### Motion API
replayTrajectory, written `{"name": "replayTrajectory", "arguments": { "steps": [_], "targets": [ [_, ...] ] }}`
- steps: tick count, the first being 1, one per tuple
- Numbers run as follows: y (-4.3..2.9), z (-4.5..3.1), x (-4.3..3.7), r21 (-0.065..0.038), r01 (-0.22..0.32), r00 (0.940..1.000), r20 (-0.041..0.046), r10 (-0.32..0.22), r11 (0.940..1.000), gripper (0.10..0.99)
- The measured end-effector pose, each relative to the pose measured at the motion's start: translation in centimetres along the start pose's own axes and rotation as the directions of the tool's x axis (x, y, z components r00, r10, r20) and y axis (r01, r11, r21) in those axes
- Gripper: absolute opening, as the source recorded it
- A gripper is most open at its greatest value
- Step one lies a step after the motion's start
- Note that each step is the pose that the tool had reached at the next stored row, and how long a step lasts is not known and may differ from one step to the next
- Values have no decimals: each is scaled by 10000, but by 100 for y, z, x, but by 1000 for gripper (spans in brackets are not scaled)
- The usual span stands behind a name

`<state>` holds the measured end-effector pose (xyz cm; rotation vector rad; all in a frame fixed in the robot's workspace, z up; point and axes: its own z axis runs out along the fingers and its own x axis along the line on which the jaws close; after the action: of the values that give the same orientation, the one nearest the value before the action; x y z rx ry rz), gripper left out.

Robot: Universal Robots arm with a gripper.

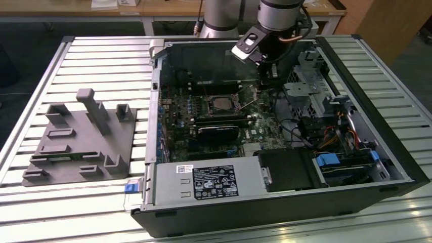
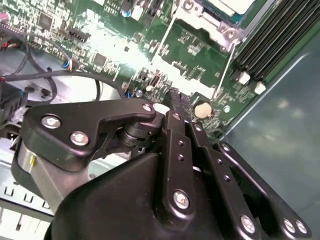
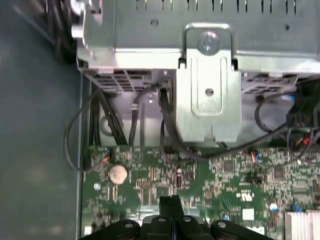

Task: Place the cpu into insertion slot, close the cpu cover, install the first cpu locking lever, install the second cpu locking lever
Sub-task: 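Close the cpu cover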

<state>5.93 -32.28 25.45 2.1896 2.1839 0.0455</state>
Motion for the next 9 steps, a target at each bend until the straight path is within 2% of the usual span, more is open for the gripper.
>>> {"name": "replayTrajectory", "arguments": {
  "steps": [9],
  "targets": [
    [39,72,1,1,-8,10000,1,8,10000,106]
  ]
}}
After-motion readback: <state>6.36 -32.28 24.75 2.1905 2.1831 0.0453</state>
